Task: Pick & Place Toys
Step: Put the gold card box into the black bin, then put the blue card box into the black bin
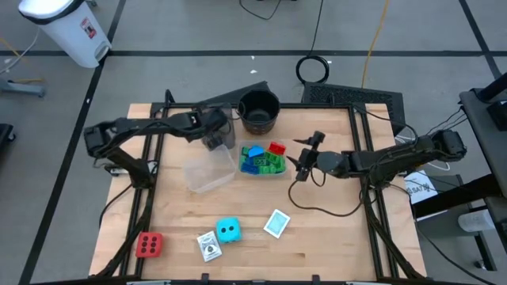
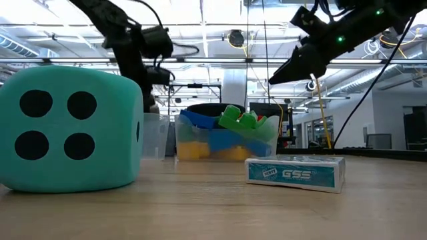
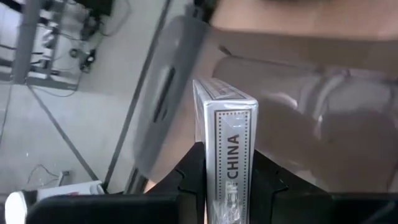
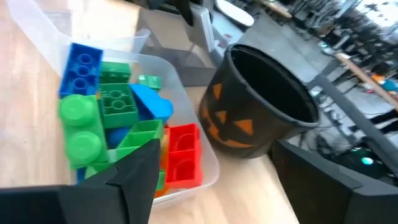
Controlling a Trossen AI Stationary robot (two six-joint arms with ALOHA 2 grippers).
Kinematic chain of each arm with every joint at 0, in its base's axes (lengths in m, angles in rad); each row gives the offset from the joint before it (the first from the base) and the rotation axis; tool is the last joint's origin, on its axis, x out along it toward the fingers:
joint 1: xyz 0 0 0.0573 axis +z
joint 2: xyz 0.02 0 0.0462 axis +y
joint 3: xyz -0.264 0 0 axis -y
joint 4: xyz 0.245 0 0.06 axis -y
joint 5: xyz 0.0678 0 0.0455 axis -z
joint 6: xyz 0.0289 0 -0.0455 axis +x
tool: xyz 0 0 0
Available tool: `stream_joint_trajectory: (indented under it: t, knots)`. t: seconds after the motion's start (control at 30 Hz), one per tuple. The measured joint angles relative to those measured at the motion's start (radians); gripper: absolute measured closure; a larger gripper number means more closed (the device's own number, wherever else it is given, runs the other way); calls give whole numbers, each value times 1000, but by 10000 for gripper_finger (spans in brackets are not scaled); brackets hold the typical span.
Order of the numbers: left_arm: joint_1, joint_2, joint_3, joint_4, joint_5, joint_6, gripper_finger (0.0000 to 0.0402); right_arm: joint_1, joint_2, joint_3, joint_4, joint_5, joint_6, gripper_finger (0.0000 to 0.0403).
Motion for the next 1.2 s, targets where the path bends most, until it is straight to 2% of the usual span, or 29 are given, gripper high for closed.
stream_joint_trajectory:
  t: [0.17, 0.43, 0.67, 0.83, 1.0, 1.2]
  knots:
    - [27, 68, 0, 20, 22, 57, 325, -15, 0, 0, -8, -33, 1, 131]
    - [19, 86, 2, 68, 6, 87, 182, -14, 0, 0, -14, -33, 0, 134]
    - [17, 81, 2, 106, 2, 63, 110, -14, 0, 0, -11, -33, -44, 131]
    - [8, 81, 2, 107, -92, 61, 90, -14, 0, 0, -12, -33, -52, 133]
    - [-33, 72, 12, 98, -194, 62, 87, -14, 0, 0, -13, -33, -49, 132]
    - [-73, 63, 88, 25, -218, 32, 99, -14, 0, 0, -13, -33, -49, 133]
